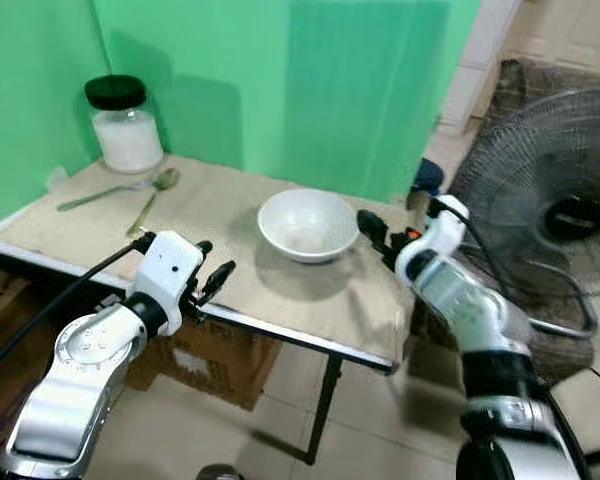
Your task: Setting the table
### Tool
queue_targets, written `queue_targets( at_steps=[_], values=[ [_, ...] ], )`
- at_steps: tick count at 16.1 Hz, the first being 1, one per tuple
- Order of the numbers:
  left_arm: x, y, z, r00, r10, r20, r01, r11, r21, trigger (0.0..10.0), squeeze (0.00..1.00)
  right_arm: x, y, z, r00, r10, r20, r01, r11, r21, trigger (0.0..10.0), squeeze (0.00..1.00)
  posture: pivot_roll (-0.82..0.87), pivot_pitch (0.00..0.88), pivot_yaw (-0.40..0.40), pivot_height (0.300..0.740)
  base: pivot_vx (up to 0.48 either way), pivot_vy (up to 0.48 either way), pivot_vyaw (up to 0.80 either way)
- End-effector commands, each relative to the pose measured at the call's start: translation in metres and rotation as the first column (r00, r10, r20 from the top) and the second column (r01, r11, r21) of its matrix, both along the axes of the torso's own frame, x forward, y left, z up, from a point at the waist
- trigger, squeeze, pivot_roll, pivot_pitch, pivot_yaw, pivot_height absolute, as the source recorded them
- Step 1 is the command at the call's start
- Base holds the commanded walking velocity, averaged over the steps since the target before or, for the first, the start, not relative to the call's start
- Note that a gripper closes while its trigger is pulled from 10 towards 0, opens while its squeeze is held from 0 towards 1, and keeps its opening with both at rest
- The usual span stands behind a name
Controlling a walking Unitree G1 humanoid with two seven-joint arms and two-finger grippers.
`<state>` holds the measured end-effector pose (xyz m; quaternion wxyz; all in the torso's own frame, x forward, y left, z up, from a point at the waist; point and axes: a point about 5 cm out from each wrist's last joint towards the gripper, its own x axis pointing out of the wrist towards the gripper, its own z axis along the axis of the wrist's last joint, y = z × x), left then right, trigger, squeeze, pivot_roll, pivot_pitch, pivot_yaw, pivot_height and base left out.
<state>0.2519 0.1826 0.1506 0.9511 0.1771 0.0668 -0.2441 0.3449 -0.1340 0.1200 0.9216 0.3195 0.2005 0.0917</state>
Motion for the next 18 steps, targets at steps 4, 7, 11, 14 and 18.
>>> queue_targets(
  at_steps=[4,7,11,14,18],
  values=[
    [0.002,-0.005,0.006,0.999,-0.035,0.027,0.035,0.999,-0.004,10.0,0.00,0.022,-0.001,-0.006,0.996,-0.066,-0.055,0.066,0.998,0.008,10.0,1.00,0.11,0.000,-0.073,0.740,0.000,0.000,0.00],
    [0.000,-0.008,0.007,0.998,-0.067,0.021,0.067,0.998,-0.011,10.0,0.00,0.031,0.020,-0.003,0.996,-0.015,-0.086,0.026,0.991,0.131,10.0,0.71,0.12,0.000,-0.073,0.740,0.000,0.000,0.00],
    [-0.003,-0.006,0.007,0.998,-0.057,0.018,0.057,0.998,0.004,10.0,0.00,0.039,0.035,0.000,0.996,-0.002,-0.091,0.013,0.993,0.117,10.0,0.00,0.14,0.000,-0.090,0.740,0.000,0.000,0.00],
    [-0.007,-0.004,0.006,0.998,-0.058,-0.002,0.058,0.998,0.011,10.0,0.00,0.035,0.051,-0.009,0.986,0.029,-0.164,-0.023,0.999,0.040,10.0,0.00,0.15,0.000,-0.086,0.740,0.000,0.000,0.00],
    [-0.006,-0.002,0.008,0.998,-0.063,-0.006,0.063,0.998,0.016,10.0,0.00,0.030,0.069,-0.013,0.979,0.066,-0.192,-0.052,0.995,0.080,10.0,0.00,0.15,0.000,-0.077,0.740,0.000,0.000,0.00]
  ],
)
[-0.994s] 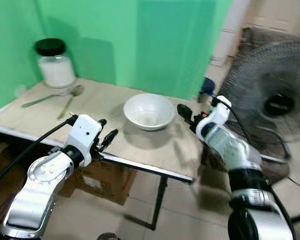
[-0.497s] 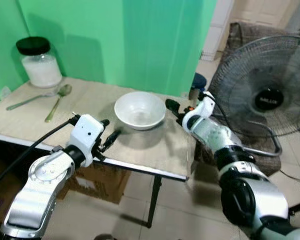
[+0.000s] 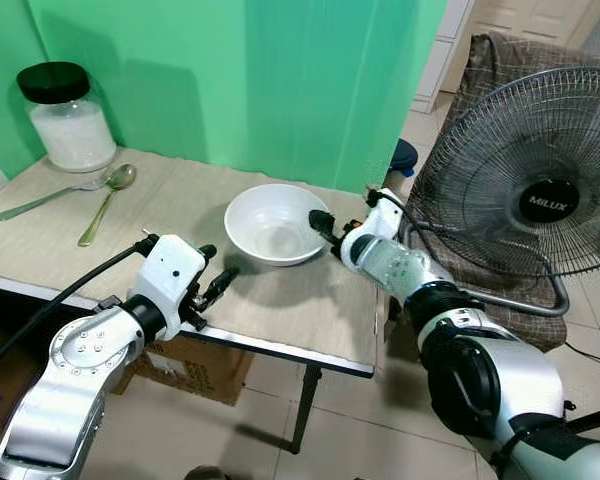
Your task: Setting the table
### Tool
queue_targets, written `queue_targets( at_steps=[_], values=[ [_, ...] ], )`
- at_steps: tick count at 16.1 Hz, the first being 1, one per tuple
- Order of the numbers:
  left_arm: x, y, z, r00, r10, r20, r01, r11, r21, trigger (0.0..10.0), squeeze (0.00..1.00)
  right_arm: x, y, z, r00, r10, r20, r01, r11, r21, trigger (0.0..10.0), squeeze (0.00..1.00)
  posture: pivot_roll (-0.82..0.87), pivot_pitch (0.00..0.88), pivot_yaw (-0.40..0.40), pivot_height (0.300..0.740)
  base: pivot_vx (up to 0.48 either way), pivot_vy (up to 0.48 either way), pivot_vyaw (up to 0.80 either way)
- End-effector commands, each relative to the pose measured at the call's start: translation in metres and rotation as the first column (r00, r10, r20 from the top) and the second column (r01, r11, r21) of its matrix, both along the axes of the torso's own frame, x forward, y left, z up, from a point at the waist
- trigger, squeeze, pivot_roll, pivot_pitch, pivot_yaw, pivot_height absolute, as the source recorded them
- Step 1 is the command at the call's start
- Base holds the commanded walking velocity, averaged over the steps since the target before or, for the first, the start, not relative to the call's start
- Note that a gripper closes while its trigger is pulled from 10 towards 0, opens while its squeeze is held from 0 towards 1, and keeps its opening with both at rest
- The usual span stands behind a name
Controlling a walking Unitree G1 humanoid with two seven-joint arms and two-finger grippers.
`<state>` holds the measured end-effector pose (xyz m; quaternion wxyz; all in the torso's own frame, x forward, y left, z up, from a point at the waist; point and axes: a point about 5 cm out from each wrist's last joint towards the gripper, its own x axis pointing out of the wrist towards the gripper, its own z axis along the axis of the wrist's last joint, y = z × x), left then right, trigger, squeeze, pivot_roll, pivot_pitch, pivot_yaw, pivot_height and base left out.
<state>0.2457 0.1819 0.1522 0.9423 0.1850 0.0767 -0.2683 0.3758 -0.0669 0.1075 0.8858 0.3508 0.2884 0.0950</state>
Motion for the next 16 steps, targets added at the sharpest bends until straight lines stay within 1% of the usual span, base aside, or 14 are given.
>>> queue_targets(
  at_steps=[1,2,3,4,5,12,14,16],
  values=[
    [-0.0002,-0.0017,0.0069,1.000,-0.015,0.019,0.015,1.000,-0.003,10.0,0.00,-0.0003,0.0025,0.0000,1.000,-0.003,-0.021,0.003,1.000,0.024,9.7,0.00,0.15,0.000,-0.077,0.740,0.000,0.000,0.00],
    [-0.0002,-0.0016,0.0070,1.000,-0.016,0.019,0.016,1.000,-0.002,10.0,0.00,-0.0003,0.0026,0.0002,1.000,-0.007,-0.025,0.008,0.999,0.032,9.7,0.00,0.15,0.000,-0.077,0.740,0.000,0.000,0.00],
    [0.0008,-0.0024,0.0074,1.000,-0.015,0.026,0.015,1.000,0.003,10.0,0.00,0.0013,0.0003,0.0017,1.000,-0.014,-0.005,0.015,1.000,0.023,4.1,0.00,0.15,0.000,-0.076,0.740,0.000,0.000,0.00],
    [0.0015,-0.0032,0.0072,0.999,-0.016,0.031,0.015,1.000,0.006,10.0,0.00,0.0021,-0.0012,0.0025,1.000,-0.012,0.009,0.011,1.000,0.005,1.5,0.00,0.15,0.000,-0.076,0.740,0.000,0.000,0.00],
    [0.0019,-0.0035,0.0073,0.999,-0.016,0.032,0.016,1.000,0.007,10.0,0.00,0.0022,-0.0014,0.0026,1.000,-0.008,0.013,0.008,1.000,-0.001,0.0,0.00,0.15,0.000,-0.074,0.740,0.000,0.000,0.00],
    [0.0031,-0.0036,0.0080,0.999,-0.021,0.037,0.020,1.000,0.014,10.0,0.00,0.0014,-0.0014,0.0005,0.999,0.032,0.030,-0.030,0.997,-0.077,0.0,0.00,0.15,0.000,-0.073,0.740,0.000,0.000,0.00],
    [0.0037,-0.0044,0.0078,0.999,-0.025,0.035,0.025,1.000,0.013,10.0,0.00,0.0019,-0.0028,0.0006,0.999,0.021,0.028,-0.019,0.997,-0.075,0.0,0.00,0.15,0.000,-0.072,0.740,0.000,0.000,0.00],
    [0.0042,-0.0046,0.0078,0.999,-0.027,0.035,0.026,1.000,0.014,10.0,0.00,0.0023,-0.0041,0.0009,1.000,0.000,0.021,0.001,0.999,-0.052,0.0,0.00,0.15,0.000,-0.071,0.740,0.000,0.000,0.00]
  ],
)
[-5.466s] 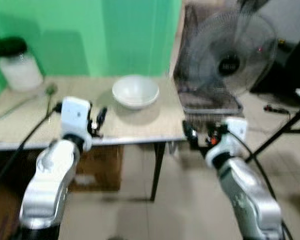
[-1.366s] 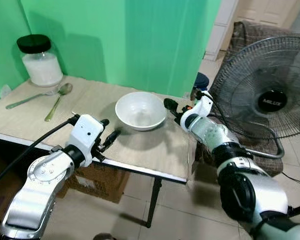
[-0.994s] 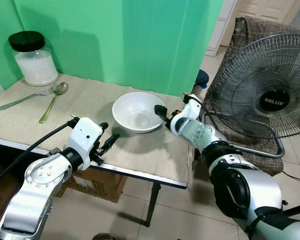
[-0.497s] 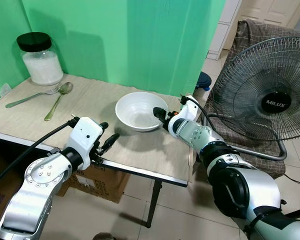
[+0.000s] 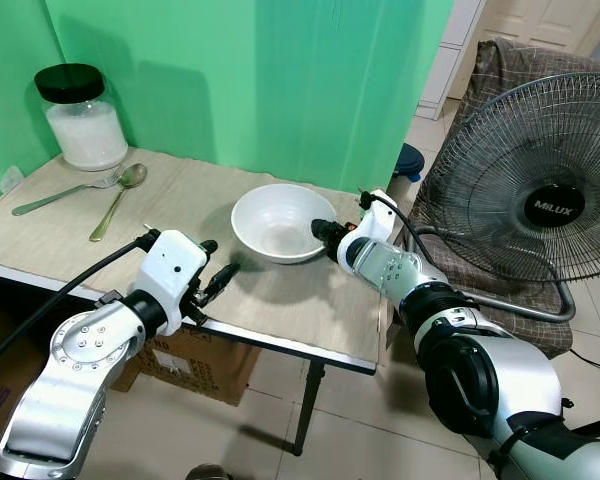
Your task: Setting the table
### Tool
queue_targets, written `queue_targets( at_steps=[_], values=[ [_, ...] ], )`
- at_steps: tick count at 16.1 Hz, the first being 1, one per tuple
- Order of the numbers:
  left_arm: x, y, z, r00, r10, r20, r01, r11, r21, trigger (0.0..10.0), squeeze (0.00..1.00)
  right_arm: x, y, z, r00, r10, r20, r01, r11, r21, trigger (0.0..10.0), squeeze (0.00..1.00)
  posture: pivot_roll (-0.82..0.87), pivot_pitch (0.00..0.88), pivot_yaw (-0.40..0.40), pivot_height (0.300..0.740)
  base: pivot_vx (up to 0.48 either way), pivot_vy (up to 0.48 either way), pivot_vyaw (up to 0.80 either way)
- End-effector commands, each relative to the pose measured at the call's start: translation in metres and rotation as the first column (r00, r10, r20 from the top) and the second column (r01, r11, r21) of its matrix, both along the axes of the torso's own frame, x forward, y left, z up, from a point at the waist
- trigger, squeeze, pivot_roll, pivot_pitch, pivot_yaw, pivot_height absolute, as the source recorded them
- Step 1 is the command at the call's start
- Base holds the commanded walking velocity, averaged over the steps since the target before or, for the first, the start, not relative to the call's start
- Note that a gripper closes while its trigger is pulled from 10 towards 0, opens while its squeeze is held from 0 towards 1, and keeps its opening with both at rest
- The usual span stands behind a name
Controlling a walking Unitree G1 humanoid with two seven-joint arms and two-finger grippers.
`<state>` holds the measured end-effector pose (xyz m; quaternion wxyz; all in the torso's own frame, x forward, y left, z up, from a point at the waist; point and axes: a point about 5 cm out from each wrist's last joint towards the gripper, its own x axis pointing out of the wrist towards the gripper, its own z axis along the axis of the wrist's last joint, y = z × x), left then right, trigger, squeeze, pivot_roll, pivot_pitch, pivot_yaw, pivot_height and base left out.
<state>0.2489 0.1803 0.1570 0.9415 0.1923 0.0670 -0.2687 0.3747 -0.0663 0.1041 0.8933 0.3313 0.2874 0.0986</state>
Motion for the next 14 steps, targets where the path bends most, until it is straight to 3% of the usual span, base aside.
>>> queue_targets(
  at_steps=[1,6,9,12,14],
  values=[
    [0.001,-0.003,0.003,1.000,-0.022,0.014,0.022,1.000,0.006,10.0,0.00,0.004,-0.005,0.004,1.000,-0.025,0.004,0.025,1.000,-0.004,0.0,0.00,0.15,0.000,-0.070,0.740,0.000,0.000,0.00],
    [0.003,-0.004,0.003,1.000,-0.026,0.016,0.026,1.000,0.011,10.0,0.00,0.003,-0.006,0.004,1.000,-0.008,0.015,0.009,1.000,-0.029,0.0,0.00,0.14,0.000,-0.068,0.740,0.000,0.000,0.00],
    [0.004,-0.004,0.003,1.000,-0.025,0.019,0.025,1.000,0.014,10.0,0.00,0.003,-0.008,0.003,0.999,0.036,0.034,-0.032,0.994,-0.103,0.0,0.00,0.14,0.000,-0.064,0.740,0.000,0.000,0.00],
    [0.007,-0.004,0.003,0.999,-0.027,0.025,0.027,1.000,0.013,10.0,0.00,0.005,-0.006,0.009,0.996,0.056,0.074,-0.049,0.994,-0.099,0.0,0.00,0.13,0.000,-0.053,0.740,0.000,0.000,0.00],
    [0.010,-0.006,0.004,0.999,-0.031,0.036,0.030,0.999,0.011,10.0,0.00,0.011,-0.005,0.021,0.989,0.040,0.143,-0.034,0.998,-0.044,0.0,0.00,0.13,0.000,-0.052,0.740,0.000,0.000,0.00]
  ],
)
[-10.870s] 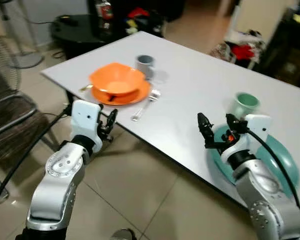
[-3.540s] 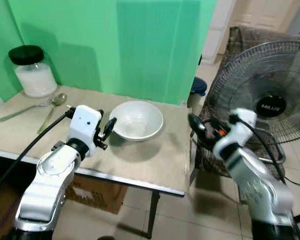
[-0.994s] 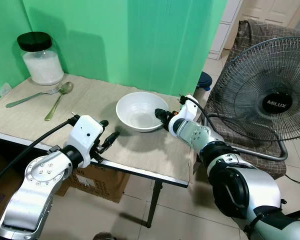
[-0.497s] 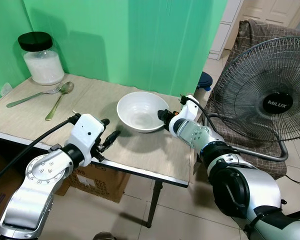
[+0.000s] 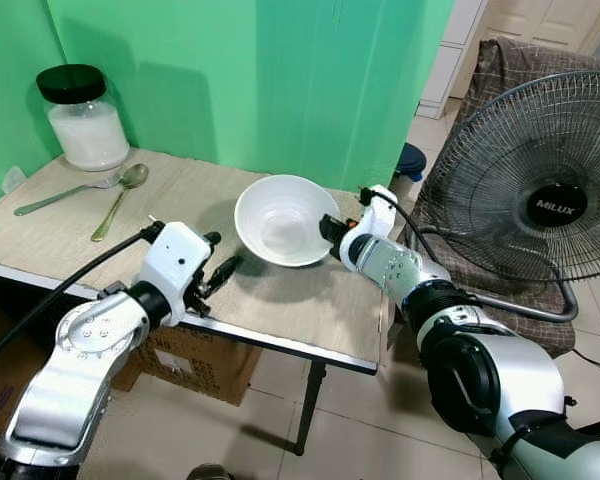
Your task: Setting the table
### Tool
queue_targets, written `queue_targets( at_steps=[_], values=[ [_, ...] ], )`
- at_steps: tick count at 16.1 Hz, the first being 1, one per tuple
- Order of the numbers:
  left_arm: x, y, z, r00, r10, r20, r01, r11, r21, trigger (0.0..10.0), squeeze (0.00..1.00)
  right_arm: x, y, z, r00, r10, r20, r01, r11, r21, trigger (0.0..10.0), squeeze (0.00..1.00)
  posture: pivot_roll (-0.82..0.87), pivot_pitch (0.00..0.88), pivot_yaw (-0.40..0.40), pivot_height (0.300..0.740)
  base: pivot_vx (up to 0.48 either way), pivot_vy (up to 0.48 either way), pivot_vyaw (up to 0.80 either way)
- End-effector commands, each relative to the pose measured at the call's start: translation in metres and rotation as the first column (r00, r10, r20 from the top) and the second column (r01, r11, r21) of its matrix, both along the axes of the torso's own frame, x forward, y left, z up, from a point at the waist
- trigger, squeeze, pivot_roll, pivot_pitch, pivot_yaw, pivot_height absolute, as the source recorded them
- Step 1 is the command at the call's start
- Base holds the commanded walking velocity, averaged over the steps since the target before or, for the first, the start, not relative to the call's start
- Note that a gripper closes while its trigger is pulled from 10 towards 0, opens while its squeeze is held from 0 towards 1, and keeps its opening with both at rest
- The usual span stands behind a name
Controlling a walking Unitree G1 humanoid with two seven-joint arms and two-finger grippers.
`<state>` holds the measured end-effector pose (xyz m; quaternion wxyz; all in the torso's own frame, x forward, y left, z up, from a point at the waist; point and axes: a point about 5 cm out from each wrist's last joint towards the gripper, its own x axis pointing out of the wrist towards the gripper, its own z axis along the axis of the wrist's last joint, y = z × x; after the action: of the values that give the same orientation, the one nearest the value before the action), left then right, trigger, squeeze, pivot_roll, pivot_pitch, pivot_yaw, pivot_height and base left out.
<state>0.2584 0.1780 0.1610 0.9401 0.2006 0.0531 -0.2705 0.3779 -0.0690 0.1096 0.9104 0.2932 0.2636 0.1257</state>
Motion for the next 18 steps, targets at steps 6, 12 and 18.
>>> queue_targets(
  at_steps=[6,12,18],
  values=[
    [0.007,-0.016,0.006,0.997,0.018,0.078,-0.013,0.998,-0.062,10.0,0.00,0.009,-0.048,0.054,0.889,-0.127,0.440,0.099,0.991,0.086,0.0,0.00,0.14,0.000,-0.081,0.740,0.000,0.000,0.00],
    [0.013,-0.028,0.014,0.987,0.074,0.142,-0.052,0.987,-0.154,10.0,0.00,-0.040,-0.085,0.086,0.723,-0.128,0.679,0.231,0.971,-0.063,0.0,0.00,0.12,0.000,-0.105,0.740,0.000,0.000,0.00],
    [0.017,-0.039,0.010,0.973,0.188,0.134,-0.149,0.955,-0.256,10.0,0.00,-0.099,-0.089,0.074,0.758,-0.072,0.648,0.306,0.917,-0.257,10.0,0.00,0.07,0.000,-0.100,0.740,0.000,0.000,0.00]
  ],
)
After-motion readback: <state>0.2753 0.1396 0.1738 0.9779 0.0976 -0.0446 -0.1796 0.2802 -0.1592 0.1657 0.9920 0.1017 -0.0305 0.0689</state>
